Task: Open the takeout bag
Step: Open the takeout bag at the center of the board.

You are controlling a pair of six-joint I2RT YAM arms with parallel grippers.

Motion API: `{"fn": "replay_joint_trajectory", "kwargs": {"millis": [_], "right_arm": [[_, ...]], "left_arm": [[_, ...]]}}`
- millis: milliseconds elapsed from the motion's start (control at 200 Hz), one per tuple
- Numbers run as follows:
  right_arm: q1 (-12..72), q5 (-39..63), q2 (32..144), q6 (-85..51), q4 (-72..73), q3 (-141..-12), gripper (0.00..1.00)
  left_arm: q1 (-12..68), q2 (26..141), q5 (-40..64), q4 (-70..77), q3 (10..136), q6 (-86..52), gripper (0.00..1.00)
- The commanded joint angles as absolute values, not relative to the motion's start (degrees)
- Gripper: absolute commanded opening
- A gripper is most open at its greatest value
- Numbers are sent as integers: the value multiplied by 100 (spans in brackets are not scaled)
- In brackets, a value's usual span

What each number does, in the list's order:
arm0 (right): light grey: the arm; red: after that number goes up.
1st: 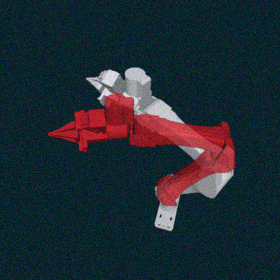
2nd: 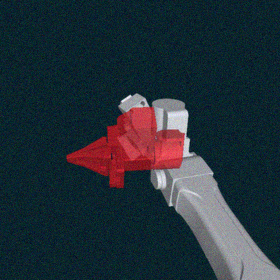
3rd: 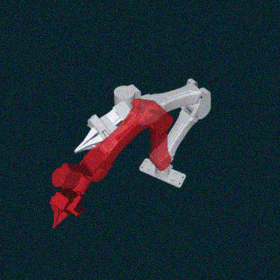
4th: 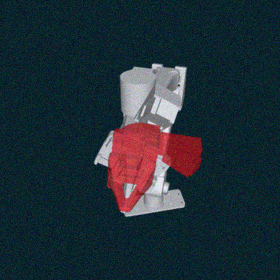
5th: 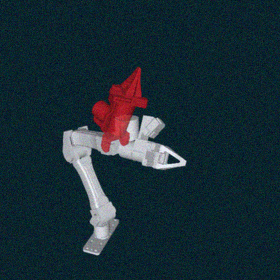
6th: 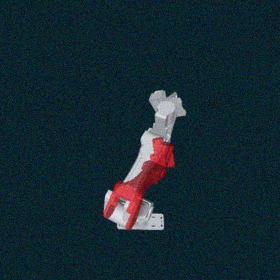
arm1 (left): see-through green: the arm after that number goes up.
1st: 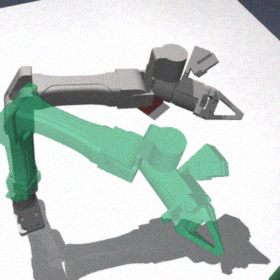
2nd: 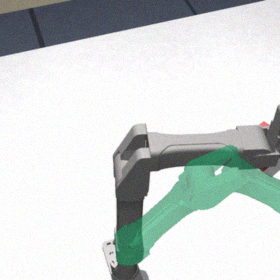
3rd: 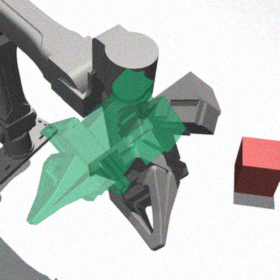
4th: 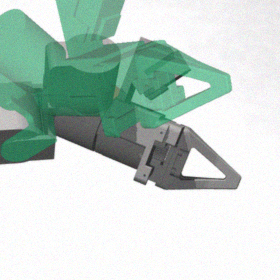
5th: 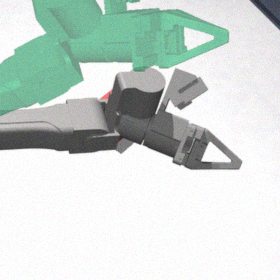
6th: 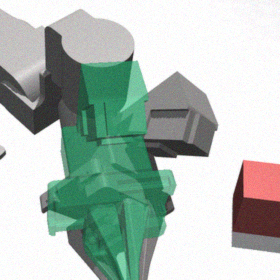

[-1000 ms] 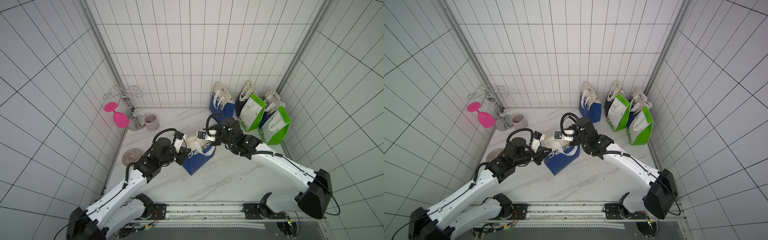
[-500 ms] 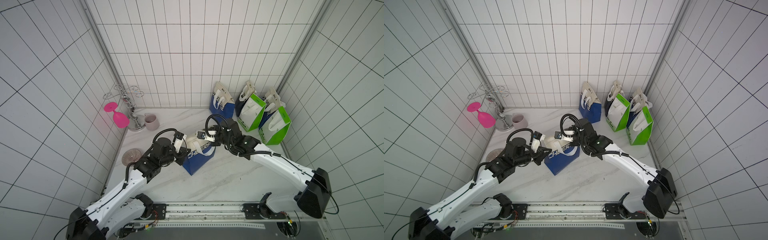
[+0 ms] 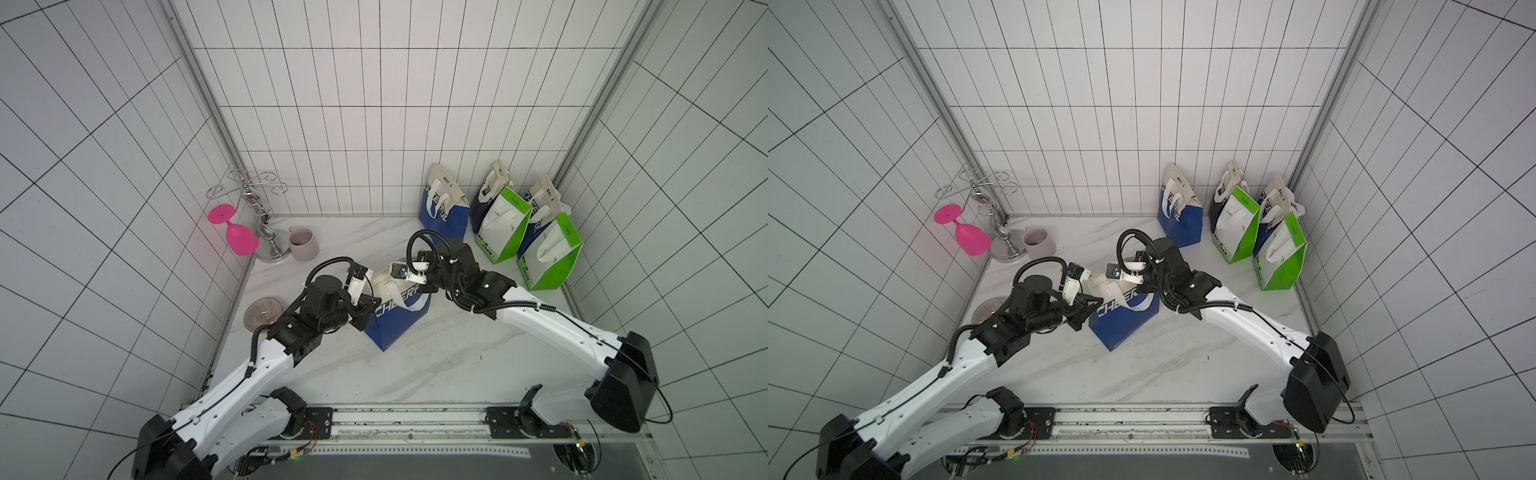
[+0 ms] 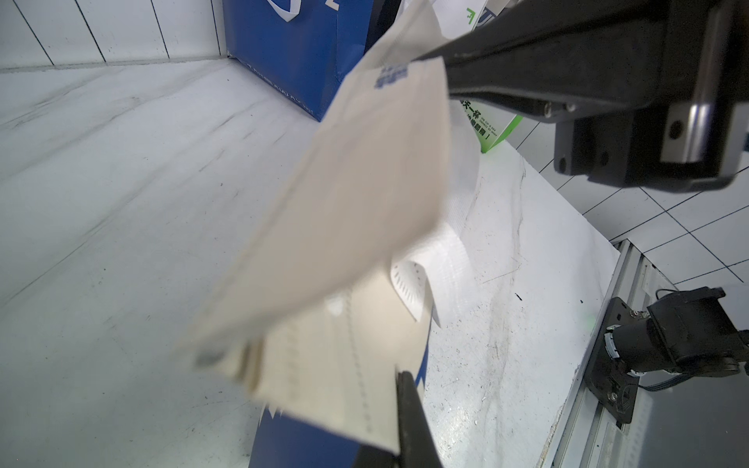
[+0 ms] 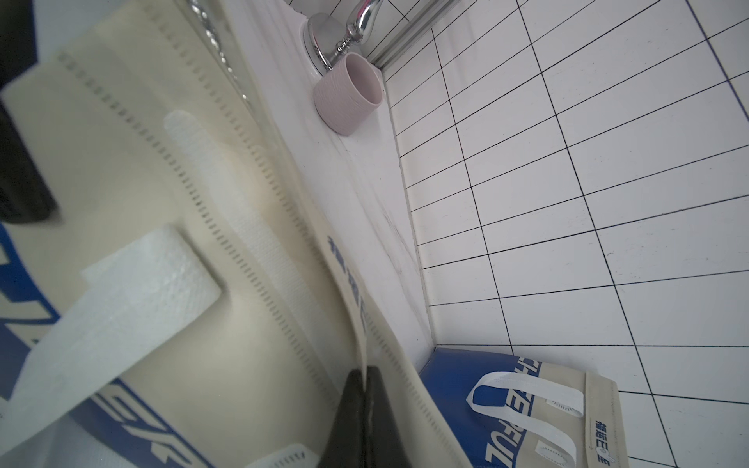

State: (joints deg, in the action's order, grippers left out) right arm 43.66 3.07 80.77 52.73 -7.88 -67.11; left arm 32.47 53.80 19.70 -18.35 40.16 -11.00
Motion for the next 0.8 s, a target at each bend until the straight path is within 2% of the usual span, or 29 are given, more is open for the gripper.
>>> {"fn": "replay_joint_trajectory", "kwargs": {"millis": [0, 395, 795], "right_arm": [[4416, 24, 8073, 5095, -653, -6736, 0], [4431, -749, 8218, 5293, -116, -7488, 0], [4377, -844, 8446, 5550, -70, -8228, 0]], "left_arm": [[3269, 5335, 2047, -1997, 3981, -1075, 0], [3278, 5339, 2077, -1998, 3981, -1082, 0], [3295, 5342, 2088, -1996, 3973, -1074, 0]]}}
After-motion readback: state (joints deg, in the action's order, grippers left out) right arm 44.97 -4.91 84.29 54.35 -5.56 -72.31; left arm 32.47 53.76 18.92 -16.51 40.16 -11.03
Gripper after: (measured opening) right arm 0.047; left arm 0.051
